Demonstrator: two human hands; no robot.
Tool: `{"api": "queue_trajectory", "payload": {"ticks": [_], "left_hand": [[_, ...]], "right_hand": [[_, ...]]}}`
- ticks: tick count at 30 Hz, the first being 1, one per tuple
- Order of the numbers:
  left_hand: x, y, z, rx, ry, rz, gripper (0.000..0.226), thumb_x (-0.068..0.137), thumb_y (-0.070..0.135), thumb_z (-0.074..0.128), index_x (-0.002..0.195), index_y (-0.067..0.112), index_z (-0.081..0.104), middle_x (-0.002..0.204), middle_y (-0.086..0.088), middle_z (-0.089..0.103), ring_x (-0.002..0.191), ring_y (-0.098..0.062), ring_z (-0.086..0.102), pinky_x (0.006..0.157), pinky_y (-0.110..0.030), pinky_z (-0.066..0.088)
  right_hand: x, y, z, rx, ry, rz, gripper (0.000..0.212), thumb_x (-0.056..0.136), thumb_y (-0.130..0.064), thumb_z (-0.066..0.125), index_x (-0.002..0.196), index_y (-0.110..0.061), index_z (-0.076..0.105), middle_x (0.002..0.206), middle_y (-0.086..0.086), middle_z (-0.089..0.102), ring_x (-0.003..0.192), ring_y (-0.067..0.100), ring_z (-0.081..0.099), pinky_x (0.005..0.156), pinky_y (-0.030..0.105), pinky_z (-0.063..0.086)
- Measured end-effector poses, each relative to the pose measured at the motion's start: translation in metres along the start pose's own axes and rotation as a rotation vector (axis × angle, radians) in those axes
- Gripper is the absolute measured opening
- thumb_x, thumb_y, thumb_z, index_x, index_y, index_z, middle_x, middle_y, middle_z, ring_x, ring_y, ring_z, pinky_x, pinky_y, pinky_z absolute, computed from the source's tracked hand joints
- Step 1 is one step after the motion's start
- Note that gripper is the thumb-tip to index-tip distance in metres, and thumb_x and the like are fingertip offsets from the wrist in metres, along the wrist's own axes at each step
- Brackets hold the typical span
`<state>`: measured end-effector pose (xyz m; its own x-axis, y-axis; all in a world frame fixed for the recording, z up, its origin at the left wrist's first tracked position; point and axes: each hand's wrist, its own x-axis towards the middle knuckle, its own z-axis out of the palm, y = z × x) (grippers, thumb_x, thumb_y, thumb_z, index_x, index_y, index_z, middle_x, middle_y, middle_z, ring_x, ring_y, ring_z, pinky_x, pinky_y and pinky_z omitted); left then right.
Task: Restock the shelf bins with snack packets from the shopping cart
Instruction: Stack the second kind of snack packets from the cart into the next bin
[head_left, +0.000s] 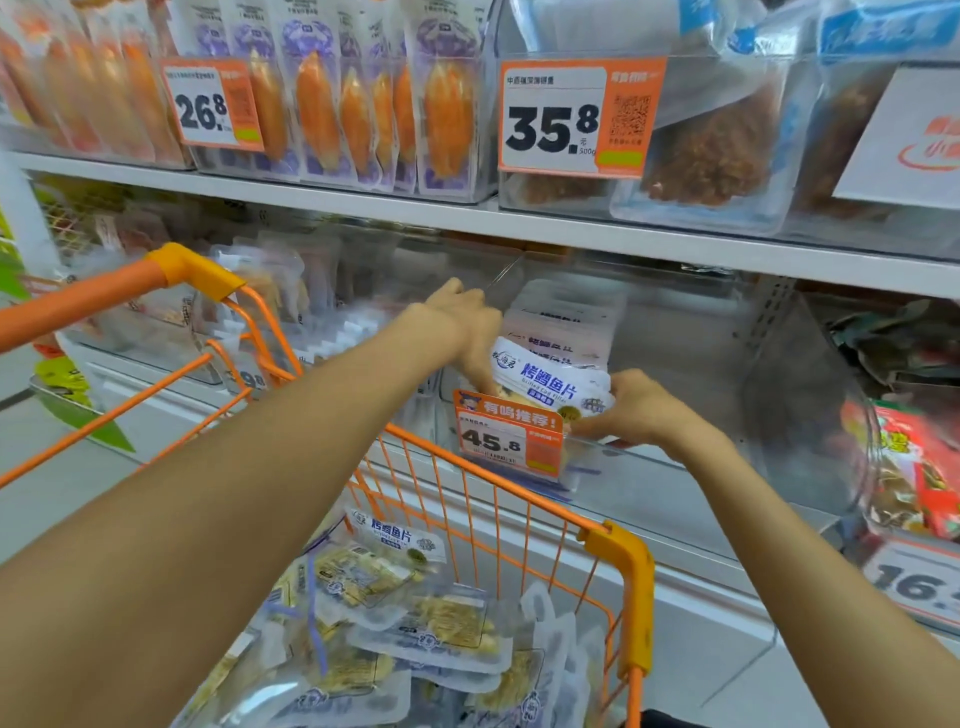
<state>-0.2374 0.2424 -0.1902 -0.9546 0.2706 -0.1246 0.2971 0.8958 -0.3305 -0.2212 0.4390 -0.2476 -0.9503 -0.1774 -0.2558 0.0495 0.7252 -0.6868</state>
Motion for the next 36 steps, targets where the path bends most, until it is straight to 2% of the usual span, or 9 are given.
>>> {"api": "queue_trajectory", "payload": {"ticks": [5,10,12,16,20,25,27,31,36], "left_hand": [[0.005,0.017,-0.03,0.078,-0.203,-0.06,0.079,0.071,0.068,0.066,0.132,0.021,0.049,0.138,-0.004,0.047,0.129,-0.025,0.038,0.109,-0.038,0.025],[0.009,0.026,-0.032,-0.264,-0.138,0.154,0.064,0.079,0.051,0.07,0.133,0.026,0.046,0.133,0.003,0.052,0.107,-0.017,0.051,0.083,-0.029,0.038],[0.011,0.026,-0.024,-0.136,-0.198,0.132,0.06,0.085,0.057,0.058,0.135,0.027,0.045,0.133,0.002,0.052,0.107,-0.018,0.051,0.083,-0.032,0.039],[0.016,0.018,-0.002,0.237,-0.384,-0.095,0.081,0.087,0.074,0.028,0.15,0.023,0.028,0.152,-0.004,0.033,0.14,-0.029,0.03,0.112,-0.047,0.03],[0.012,0.022,-0.007,0.304,-0.331,0.001,0.064,0.093,0.059,0.043,0.147,0.028,0.032,0.15,-0.002,0.035,0.139,-0.029,0.03,0.111,-0.044,0.031],[0.025,0.027,0.006,-0.026,-0.314,0.088,0.074,0.089,0.028,0.062,0.149,0.027,0.02,0.149,-0.002,0.036,0.127,-0.027,0.044,0.105,-0.044,0.04],[0.031,0.028,0.013,-0.109,-0.297,0.062,0.071,0.084,0.03,0.067,0.143,0.022,0.028,0.136,-0.003,0.049,0.115,-0.026,0.053,0.1,-0.045,0.044],[0.034,0.029,0.019,-0.083,-0.219,0.069,0.051,0.083,0.039,0.067,0.125,0.018,0.048,0.122,-0.005,0.058,0.107,-0.024,0.055,0.097,-0.037,0.04],[0.032,0.031,0.018,0.204,0.079,0.048,0.082,0.079,0.06,0.063,0.141,0.015,0.035,0.146,-0.008,0.035,0.135,-0.025,0.03,0.112,-0.04,0.024]], "right_hand": [[0.005,-0.009,0.003,-0.167,-0.032,0.109,0.036,0.078,-0.027,0.077,0.103,-0.012,0.058,0.096,0.009,0.068,0.083,0.02,0.069,0.073,0.036,0.059],[0.007,-0.004,0.001,-0.2,-0.115,0.169,0.032,0.081,-0.031,0.074,0.101,-0.014,0.056,0.089,0.011,0.072,0.077,0.021,0.071,0.072,0.033,0.059],[0.008,-0.001,-0.001,-0.192,-0.147,0.169,0.034,0.082,-0.033,0.074,0.101,-0.012,0.056,0.088,0.011,0.073,0.073,0.019,0.071,0.069,0.031,0.057],[0.01,0.002,-0.002,-0.193,-0.225,0.174,0.048,0.078,-0.047,0.072,0.109,-0.013,0.059,0.089,0.005,0.071,0.072,0.015,0.067,0.062,0.026,0.055],[0.01,0.007,0.0,-0.223,-0.259,0.188,0.051,0.07,-0.046,0.08,0.109,-0.018,0.063,0.099,0.003,0.068,0.078,0.012,0.064,0.063,0.023,0.051],[0.013,0.003,0.004,-0.016,-0.214,0.234,0.039,0.071,-0.018,0.082,0.103,-0.001,0.067,0.104,0.015,0.071,0.086,0.021,0.067,0.087,0.032,0.055],[0.015,0.002,0.007,0.025,-0.171,0.215,0.037,0.076,-0.014,0.077,0.109,-0.003,0.065,0.108,0.013,0.07,0.096,0.024,0.067,0.094,0.037,0.052],[0.019,0.003,0.014,-0.078,0.033,0.098,0.036,0.077,-0.023,0.077,0.109,-0.013,0.064,0.103,0.003,0.064,0.091,0.019,0.059,0.077,0.028,0.045],[0.029,0.002,0.016,-0.088,0.217,0.072,0.065,0.056,-0.026,0.089,0.113,-0.016,0.059,0.11,0.008,0.067,0.097,0.028,0.065,0.086,0.041,0.055]]}}
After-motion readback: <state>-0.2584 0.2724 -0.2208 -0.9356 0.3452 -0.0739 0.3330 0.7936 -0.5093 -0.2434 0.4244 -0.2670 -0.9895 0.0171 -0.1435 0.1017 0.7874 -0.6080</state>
